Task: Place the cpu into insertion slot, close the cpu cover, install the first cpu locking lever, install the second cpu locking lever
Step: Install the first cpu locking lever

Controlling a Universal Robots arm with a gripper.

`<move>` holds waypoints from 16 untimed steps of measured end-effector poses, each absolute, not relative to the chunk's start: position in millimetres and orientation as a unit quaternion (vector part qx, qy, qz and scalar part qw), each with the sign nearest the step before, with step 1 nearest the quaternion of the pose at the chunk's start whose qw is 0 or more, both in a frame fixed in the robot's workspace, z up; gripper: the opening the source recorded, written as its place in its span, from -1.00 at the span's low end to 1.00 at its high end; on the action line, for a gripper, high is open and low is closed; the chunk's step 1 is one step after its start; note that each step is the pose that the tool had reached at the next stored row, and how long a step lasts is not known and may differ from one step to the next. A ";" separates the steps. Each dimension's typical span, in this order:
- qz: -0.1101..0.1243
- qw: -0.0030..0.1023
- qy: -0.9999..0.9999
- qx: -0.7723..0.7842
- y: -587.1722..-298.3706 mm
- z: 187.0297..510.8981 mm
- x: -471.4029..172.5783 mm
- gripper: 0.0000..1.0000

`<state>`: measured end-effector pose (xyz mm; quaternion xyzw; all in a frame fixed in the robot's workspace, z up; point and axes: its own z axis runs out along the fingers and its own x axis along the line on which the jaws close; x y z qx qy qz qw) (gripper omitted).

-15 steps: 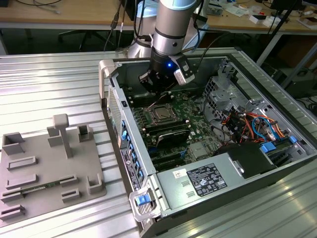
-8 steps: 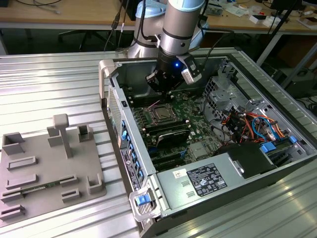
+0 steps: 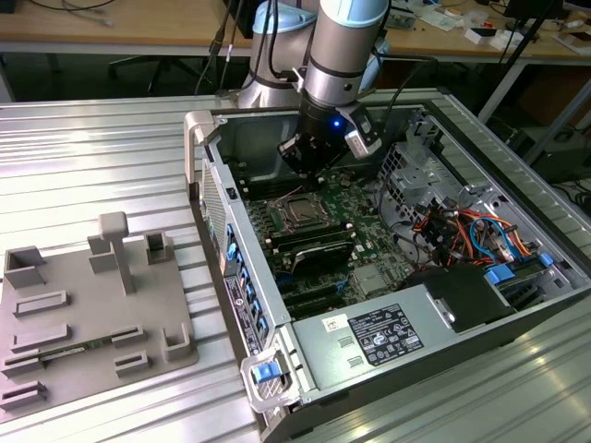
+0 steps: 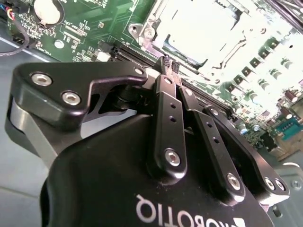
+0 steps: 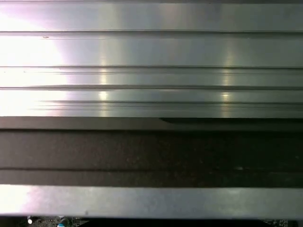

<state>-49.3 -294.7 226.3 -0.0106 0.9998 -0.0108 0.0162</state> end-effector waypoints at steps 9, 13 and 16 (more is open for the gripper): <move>-0.008 0.016 0.999 -0.032 -294.7 215.8 -48.8 -0.79; -0.008 0.016 0.999 -0.033 -294.1 211.8 -43.5 -0.79; -0.008 0.016 0.999 -0.033 -294.0 210.3 -43.6 -0.79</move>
